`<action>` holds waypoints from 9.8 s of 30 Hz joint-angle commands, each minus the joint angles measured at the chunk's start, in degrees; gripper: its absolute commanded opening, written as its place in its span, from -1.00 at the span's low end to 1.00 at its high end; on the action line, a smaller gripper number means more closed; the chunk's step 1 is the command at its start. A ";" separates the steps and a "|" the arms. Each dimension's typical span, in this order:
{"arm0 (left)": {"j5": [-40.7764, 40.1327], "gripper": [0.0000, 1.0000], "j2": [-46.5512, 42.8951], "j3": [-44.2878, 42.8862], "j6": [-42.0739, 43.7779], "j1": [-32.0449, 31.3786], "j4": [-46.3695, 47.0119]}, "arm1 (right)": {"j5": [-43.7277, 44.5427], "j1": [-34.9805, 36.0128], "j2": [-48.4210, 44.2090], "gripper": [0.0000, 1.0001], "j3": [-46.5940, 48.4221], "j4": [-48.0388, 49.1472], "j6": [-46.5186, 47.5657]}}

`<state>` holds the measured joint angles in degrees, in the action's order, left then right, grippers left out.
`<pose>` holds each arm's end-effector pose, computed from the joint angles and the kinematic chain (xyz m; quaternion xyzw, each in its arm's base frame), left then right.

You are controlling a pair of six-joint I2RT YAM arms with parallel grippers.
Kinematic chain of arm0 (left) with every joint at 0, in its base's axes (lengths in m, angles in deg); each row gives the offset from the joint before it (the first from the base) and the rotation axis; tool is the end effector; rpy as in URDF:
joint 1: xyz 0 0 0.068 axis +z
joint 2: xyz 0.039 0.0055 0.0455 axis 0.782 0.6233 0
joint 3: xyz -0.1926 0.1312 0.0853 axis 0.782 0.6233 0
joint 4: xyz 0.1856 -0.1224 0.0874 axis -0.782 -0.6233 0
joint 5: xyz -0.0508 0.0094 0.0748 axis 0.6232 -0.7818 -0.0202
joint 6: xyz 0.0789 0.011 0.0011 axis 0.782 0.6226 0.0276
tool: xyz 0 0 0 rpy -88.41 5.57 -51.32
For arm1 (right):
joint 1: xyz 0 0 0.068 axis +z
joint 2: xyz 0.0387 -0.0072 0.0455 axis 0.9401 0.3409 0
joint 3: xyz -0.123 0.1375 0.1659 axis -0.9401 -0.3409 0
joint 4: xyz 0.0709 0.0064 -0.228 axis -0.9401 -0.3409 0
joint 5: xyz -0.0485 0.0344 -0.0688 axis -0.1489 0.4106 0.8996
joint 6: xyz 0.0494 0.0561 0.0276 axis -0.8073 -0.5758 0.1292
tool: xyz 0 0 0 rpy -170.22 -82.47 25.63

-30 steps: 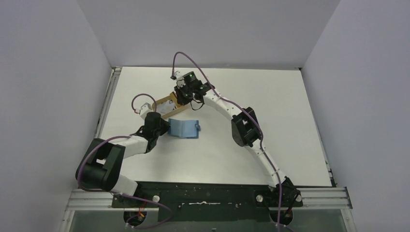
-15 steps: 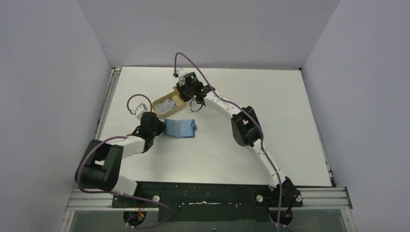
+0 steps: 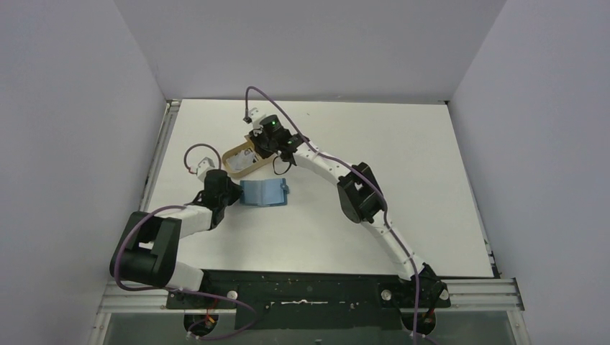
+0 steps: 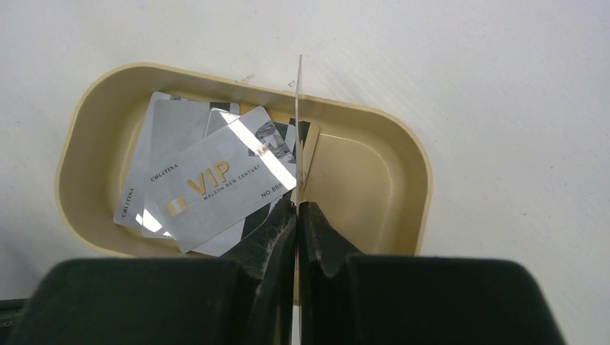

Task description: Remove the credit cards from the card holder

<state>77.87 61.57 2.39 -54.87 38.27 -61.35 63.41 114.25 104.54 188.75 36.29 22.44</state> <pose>0.2697 -0.0502 0.1142 -0.3234 0.8292 -0.1667 0.4243 0.4010 0.4056 0.1542 -0.3400 0.8108 0.2571 0.4011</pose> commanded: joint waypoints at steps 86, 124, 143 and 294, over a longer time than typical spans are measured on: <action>0.84 -1.00 -12.07 2.84 1.39 2.40 -5.99 | -2.57 -5.48 -29.54 0.43 -16.99 -1.92 -6.43; -38.77 -1.00 0.66 -30.34 8.36 -44.72 -39.08 | 31.60 1.66 -91.08 0.51 -94.70 3.67 -35.33; -36.23 -1.00 7.51 -34.61 0.41 -45.64 -43.29 | 8.99 -2.31 -95.84 0.56 -93.59 9.92 -30.97; -3.43 -1.00 29.32 27.25 -25.83 -18.65 47.47 | -14.94 13.14 -30.06 0.58 -72.13 67.59 -71.35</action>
<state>64.36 87.86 27.20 -84.31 21.66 2.97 58.38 123.67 76.04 112.18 99.68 -47.02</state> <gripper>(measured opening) 0.006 0.794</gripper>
